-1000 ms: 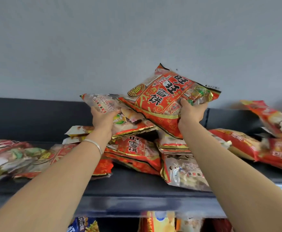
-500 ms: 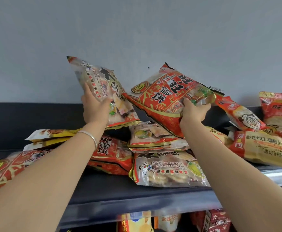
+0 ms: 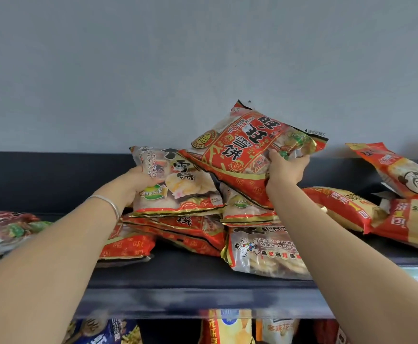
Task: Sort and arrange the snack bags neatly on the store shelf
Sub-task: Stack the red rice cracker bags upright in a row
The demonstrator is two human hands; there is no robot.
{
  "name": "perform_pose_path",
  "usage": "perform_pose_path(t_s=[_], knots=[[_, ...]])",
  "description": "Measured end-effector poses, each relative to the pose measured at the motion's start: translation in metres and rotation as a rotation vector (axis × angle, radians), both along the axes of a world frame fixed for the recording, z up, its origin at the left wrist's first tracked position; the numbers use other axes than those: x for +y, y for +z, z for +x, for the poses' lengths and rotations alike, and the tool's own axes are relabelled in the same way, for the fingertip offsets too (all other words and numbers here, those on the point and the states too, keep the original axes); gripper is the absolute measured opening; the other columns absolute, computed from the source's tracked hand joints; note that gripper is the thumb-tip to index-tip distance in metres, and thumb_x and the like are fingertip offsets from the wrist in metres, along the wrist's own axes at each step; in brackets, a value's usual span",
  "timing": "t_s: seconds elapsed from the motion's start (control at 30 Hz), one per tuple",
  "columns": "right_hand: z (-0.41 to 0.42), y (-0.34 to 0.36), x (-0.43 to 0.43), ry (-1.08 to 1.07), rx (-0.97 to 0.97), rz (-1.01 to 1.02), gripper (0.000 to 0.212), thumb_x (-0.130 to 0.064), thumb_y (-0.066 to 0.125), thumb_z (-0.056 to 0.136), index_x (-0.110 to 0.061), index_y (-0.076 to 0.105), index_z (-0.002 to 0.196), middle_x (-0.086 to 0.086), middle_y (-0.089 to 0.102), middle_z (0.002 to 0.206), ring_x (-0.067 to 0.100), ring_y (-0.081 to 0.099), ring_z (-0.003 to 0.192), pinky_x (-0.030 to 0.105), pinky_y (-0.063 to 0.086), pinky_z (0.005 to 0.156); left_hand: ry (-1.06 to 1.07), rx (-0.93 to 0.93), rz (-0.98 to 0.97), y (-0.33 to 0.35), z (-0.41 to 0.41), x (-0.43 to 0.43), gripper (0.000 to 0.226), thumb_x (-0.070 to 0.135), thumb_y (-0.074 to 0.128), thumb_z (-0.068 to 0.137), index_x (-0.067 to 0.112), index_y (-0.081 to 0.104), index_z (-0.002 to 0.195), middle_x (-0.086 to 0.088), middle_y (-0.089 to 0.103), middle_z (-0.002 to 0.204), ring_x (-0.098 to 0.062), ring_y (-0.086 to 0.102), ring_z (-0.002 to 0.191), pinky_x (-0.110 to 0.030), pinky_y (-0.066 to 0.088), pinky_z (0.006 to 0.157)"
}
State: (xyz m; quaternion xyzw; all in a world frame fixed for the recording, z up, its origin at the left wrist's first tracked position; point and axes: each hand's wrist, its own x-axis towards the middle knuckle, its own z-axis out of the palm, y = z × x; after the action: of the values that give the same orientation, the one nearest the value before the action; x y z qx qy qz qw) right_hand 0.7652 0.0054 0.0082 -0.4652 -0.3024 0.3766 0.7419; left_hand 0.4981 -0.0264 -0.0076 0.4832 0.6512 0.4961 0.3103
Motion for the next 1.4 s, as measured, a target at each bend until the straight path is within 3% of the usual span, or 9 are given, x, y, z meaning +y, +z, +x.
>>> perform_pose_path(t_s=[0.2,0.4,0.5,0.63,0.73,0.8,0.93,1.1,1.4], knots=[[-0.009,-0.006,-0.002,0.032,-0.023,0.015,0.081,-0.018,0.066,0.090,-0.023,0.015,0.153,0.006,0.043,0.148,0.026,0.052,0.124,0.037,0.047,0.094,0.081,0.275,-0.040,-0.011,-0.009,0.006,0.043,0.009,0.055,0.093,0.008,0.050,0.136,-0.015,0.055,0.132,-0.029,0.054,0.115,-0.037,0.044,0.100],[-0.011,-0.013,-0.005,0.028,-0.092,-0.025,0.079,-0.022,0.065,0.091,-0.025,0.016,0.153,0.010,0.045,0.145,0.029,0.048,0.125,0.037,0.043,0.092,0.076,0.500,0.019,-0.027,0.023,0.018,0.049,0.021,0.058,0.093,0.006,0.046,0.138,-0.014,0.051,0.137,-0.033,0.051,0.122,-0.037,0.042,0.102],[-0.012,-0.016,-0.004,0.034,-0.118,-0.028,0.079,-0.023,0.066,0.091,-0.025,0.017,0.153,0.011,0.045,0.144,0.029,0.050,0.124,0.042,0.045,0.096,0.138,0.618,0.048,-0.026,0.027,0.021,0.038,0.029,0.048,0.097,0.010,0.055,0.130,-0.012,0.056,0.130,-0.033,0.053,0.117,-0.038,0.043,0.094],[-0.022,-0.017,-0.001,0.079,-0.077,-0.036,0.080,-0.021,0.066,0.090,-0.024,0.016,0.153,0.009,0.044,0.146,0.029,0.049,0.126,0.042,0.046,0.100,0.257,0.431,0.213,-0.016,0.023,0.015,0.034,0.027,0.035,0.101,0.005,0.061,0.101,-0.012,0.059,0.098,-0.030,0.052,0.096,-0.036,0.039,0.079],[-0.035,-0.018,0.000,0.119,-0.071,-0.019,0.080,-0.022,0.070,0.087,-0.023,0.020,0.150,0.009,0.050,0.141,0.029,0.056,0.120,0.051,0.049,0.098,0.237,0.179,0.252,-0.011,0.011,0.010,0.039,0.031,0.041,0.099,0.013,0.043,0.134,-0.011,0.050,0.133,-0.031,0.046,0.122,-0.039,0.038,0.099],[-0.046,-0.019,0.001,0.149,-0.094,-0.012,0.080,-0.021,0.072,0.086,-0.023,0.023,0.149,0.008,0.051,0.140,0.029,0.058,0.119,0.052,0.050,0.098,0.171,0.169,0.245,-0.012,0.002,0.006,0.049,0.031,0.045,0.098,0.018,0.032,0.144,-0.010,0.043,0.142,-0.029,0.042,0.129,-0.040,0.035,0.104],[-0.071,-0.019,0.003,0.227,-0.095,0.010,0.075,-0.020,0.072,0.085,-0.022,0.028,0.146,0.006,0.055,0.133,0.025,0.063,0.109,0.046,0.055,0.089,0.110,0.142,0.233,-0.008,-0.020,-0.004,0.052,0.032,0.048,0.098,0.018,0.032,0.145,-0.007,0.043,0.142,-0.027,0.044,0.128,-0.040,0.038,0.103],[-0.134,-0.012,0.000,0.349,-0.095,0.075,0.063,-0.019,0.072,0.086,-0.026,0.037,0.138,0.002,0.062,0.117,0.019,0.068,0.093,0.041,0.059,0.077,0.060,-0.027,0.259,-0.002,-0.075,-0.032,0.045,0.034,0.053,0.095,0.013,0.046,0.134,-0.002,0.057,0.122,-0.020,0.056,0.107,-0.036,0.049,0.088],[-0.292,-0.008,-0.023,0.538,-0.102,0.158,0.066,-0.015,0.072,0.085,-0.025,0.035,0.139,0.003,0.062,0.120,0.023,0.068,0.097,0.049,0.058,0.084,0.158,-0.140,0.215,0.001,-0.220,-0.090,0.044,0.030,0.066,0.088,0.012,0.053,0.126,-0.008,0.065,0.115,-0.023,0.060,0.107,-0.045,0.047,0.096]])
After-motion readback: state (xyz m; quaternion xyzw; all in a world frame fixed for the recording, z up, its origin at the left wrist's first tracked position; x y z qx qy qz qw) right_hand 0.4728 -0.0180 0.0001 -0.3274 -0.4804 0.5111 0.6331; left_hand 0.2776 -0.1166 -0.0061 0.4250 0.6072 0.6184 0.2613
